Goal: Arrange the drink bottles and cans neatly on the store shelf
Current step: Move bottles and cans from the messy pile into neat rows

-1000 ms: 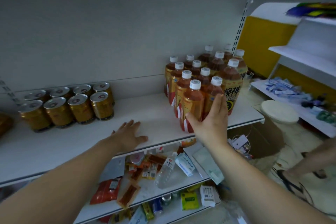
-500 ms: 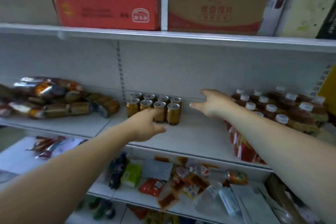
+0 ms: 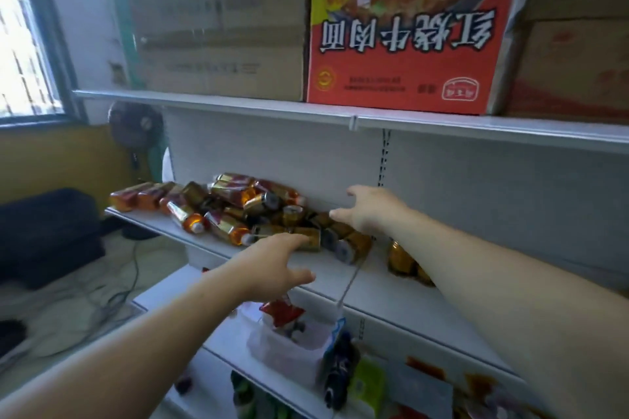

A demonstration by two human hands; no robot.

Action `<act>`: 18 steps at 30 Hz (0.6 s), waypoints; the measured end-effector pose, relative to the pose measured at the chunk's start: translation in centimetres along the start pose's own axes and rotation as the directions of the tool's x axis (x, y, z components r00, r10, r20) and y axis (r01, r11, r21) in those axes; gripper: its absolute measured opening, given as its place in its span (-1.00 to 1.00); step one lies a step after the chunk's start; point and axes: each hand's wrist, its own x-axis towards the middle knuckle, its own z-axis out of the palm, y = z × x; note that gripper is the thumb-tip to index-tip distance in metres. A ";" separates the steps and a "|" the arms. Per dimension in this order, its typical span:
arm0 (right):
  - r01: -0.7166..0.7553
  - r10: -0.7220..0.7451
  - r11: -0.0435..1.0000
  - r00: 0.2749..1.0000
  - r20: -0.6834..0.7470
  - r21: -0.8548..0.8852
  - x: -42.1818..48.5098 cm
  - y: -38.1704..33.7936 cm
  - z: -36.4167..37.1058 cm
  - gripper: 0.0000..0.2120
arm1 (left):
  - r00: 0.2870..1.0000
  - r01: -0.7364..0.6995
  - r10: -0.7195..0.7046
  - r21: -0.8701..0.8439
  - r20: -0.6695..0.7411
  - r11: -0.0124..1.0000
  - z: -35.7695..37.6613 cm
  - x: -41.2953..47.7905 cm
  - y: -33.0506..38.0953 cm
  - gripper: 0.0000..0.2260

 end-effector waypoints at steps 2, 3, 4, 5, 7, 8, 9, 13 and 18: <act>0.061 -0.061 0.997 0.998 0.001 -0.036 2.1 -4.8 1.5 -0.37 | 1.000 0.028 -0.028 0.017 -0.004 0.999 -1.9 -0.2 -4.0 -0.39; 0.084 -0.084 0.996 0.996 0.004 -0.035 3.0 -7.0 2.3 -0.41 | 0.999 0.045 -0.045 0.023 -0.004 0.999 -2.7 -0.4 -5.9 -0.40; 0.104 -0.104 0.994 0.995 0.005 -0.025 4.1 -8.9 3.1 -0.44 | 0.998 0.064 -0.063 0.022 -0.005 0.998 -3.6 -0.4 -7.8 -0.40; 0.119 -0.119 0.993 0.993 0.009 -0.011 5.1 -10.6 3.8 -0.47 | 0.996 0.084 -0.084 0.020 -0.006 0.996 -4.4 -0.3 -9.6 -0.41; 0.132 -0.132 0.991 0.991 0.026 0.002 7.1 -13.2 5.1 -0.46 | 0.993 0.121 -0.121 0.032 -0.005 0.992 -5.9 0.1 -13.0 -0.41; 0.130 -0.130 0.991 0.991 0.037 -0.002 8.1 -14.2 5.6 -0.41 | 0.991 0.135 -0.135 0.041 -0.002 0.990 -6.5 0.4 -14.6 -0.41; 0.123 -0.123 0.992 0.991 0.045 -0.003 9.1 -15.1 6.0 -0.38 | 0.990 0.143 -0.143 0.046 -0.001 0.989 -6.9 0.9 -16.0 -0.41; 0.105 -0.105 0.994 0.993 0.051 0.013 13.8 -17.4 7.6 -0.40 | 0.983 0.182 -0.182 0.038 -0.008 0.983 -7.7 3.7 -20.8 -0.40; 0.111 -0.112 0.993 0.993 0.045 0.030 20.4 -19.3 10.0 -0.46 | 0.976 0.219 -0.219 0.040 -0.009 0.975 -8.1 8.5 -26.3 -0.39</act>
